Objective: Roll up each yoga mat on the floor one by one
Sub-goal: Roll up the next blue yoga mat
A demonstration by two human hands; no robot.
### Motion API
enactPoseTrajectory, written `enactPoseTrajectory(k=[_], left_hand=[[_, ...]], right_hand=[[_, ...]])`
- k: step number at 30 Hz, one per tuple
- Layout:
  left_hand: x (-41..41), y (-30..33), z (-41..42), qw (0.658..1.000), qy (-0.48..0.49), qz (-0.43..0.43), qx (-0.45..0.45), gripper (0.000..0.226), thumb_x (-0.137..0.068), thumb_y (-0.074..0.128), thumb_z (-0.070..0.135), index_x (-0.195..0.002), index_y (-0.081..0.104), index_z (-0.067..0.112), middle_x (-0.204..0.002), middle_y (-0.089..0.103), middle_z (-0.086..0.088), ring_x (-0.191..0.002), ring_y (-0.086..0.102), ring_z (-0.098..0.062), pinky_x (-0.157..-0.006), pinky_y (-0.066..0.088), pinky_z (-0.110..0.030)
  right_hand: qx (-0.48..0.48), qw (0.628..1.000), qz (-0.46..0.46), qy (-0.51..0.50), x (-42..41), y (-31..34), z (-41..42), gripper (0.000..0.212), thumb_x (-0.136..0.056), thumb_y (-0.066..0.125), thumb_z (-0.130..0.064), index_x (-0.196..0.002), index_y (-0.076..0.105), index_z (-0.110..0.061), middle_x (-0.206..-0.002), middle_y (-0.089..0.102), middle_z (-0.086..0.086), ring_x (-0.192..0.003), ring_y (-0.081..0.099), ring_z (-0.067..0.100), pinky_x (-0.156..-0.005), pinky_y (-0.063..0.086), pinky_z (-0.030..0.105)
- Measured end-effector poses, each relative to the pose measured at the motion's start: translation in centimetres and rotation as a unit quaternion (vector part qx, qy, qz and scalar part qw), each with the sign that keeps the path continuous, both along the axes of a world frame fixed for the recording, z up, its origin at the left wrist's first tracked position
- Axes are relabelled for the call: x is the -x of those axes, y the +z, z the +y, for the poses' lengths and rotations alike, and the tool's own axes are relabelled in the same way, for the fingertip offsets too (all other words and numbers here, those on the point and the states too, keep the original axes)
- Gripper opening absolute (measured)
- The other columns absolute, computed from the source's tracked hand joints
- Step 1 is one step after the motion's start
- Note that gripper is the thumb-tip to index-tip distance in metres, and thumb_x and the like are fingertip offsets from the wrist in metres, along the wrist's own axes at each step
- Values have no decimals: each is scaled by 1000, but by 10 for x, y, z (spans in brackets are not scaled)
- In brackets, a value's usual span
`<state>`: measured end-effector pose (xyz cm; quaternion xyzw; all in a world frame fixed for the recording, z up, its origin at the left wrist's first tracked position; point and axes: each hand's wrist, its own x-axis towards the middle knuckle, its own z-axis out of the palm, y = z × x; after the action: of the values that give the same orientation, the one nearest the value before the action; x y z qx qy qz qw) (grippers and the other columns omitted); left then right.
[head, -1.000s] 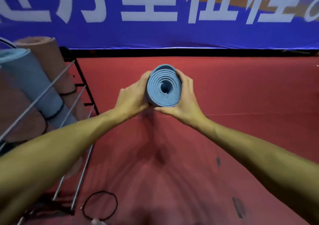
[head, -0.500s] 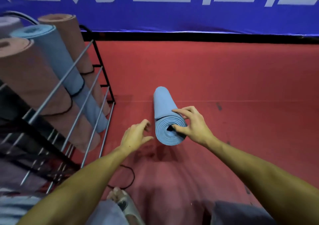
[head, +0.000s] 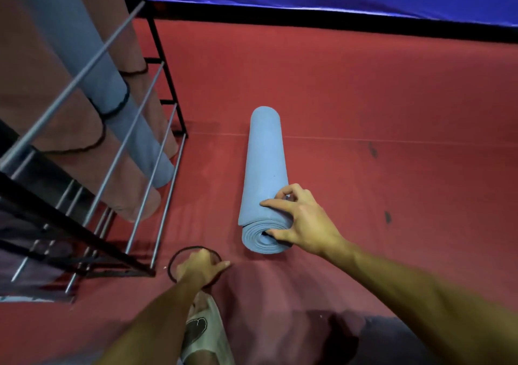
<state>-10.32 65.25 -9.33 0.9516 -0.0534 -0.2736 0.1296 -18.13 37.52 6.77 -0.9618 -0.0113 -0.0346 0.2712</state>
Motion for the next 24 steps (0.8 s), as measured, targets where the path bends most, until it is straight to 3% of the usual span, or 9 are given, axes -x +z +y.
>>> enactPoseTrajectory(k=[3, 6, 8, 10, 13, 15, 19, 22, 24], left_hand=[[3, -31, -4, 998, 41, 33, 36, 37, -73, 86, 58, -81, 68, 27, -89, 70, 5, -98, 72, -25, -74, 47, -31], [0, -43, -3, 985, 82, 56, 143, 17, -72, 89, 20, -74, 72, 20, -74, 71, 7, -89, 72, -22, -78, 50, -29], [-3, -31, -1, 969, 133, 36, 205, 13, -68, 86, 18, -69, 72, 19, -68, 70, 8, -75, 68, -17, -80, 54, -34], [-15, -5, -6, 954, 159, 3, 253, 15, -71, 83, 14, -67, 69, 19, -60, 62, 8, -64, 57, -16, -70, 48, -33], [-53, 62, -29, 921, 174, -53, 345, 26, -79, 79, -2, -73, 68, 20, -65, 61, 4, -66, 53, -16, -65, 44, -28], [-76, 119, -48, 906, 133, -96, 391, 24, -82, 79, 0, -79, 68, 21, -69, 66, 2, -67, 58, -15, -66, 49, -26], [-79, 248, -84, 888, -40, -128, 439, 18, -89, 77, 4, -85, 65, 17, -67, 69, 8, -61, 61, 1, -65, 49, -23], [-48, 339, -94, 862, -181, -115, 460, 11, -97, 65, 3, -96, 59, 12, -83, 77, 0, -85, 77, -11, -75, 60, -36], [-21, 387, -90, 840, -276, -106, 454, 6, -101, 59, 4, -103, 55, 9, -97, 78, -1, -103, 76, -17, -84, 61, -37]], right_hand=[[3, 1000, -10, -7, -2, -5, -4, 63, -79, 82, -55, -138, 62, -48, -128, 40, -20, -115, 41, 12, -95, 53, 44], [31, 999, -35, 5, -5, -7, -8, 61, -80, 81, -54, -138, 64, -44, -131, 45, -16, -112, 46, 16, -94, 54, 43], [76, 996, -45, 19, -8, -3, -7, 61, -81, 75, -60, -139, 63, -44, -132, 47, -14, -110, 48, 19, -83, 57, 45], [113, 992, -44, 33, -12, 5, -5, 61, -81, 71, -62, -139, 62, -45, -133, 48, -13, -112, 49, 20, -71, 58, 45], [135, 988, -54, 47, -11, 26, -5, 57, -84, 74, -55, -138, 63, -43, -133, 55, -10, -115, 54, 23, -70, 60, 46], [147, 986, -55, 57, -9, 50, -5, 54, -85, 73, -51, -137, 65, -40, -132, 58, -9, -114, 59, 26, -75, 59, 45], [123, 990, -47, 60, 2, 114, 1, 56, -83, 73, -51, -137, 66, -36, -130, 62, -10, -110, 65, 24, -83, 57, 44], [5, 997, -79, -2, 27, 169, 4, 59, -75, 82, -48, -130, 63, -35, -119, 72, -11, -105, 69, 16, -88, 56, 44], [-90, 987, -109, -75, 42, 202, 4, 75, -67, 88, -48, -130, 48, -39, -105, 77, -13, -97, 71, 11, -88, 57, 41]])
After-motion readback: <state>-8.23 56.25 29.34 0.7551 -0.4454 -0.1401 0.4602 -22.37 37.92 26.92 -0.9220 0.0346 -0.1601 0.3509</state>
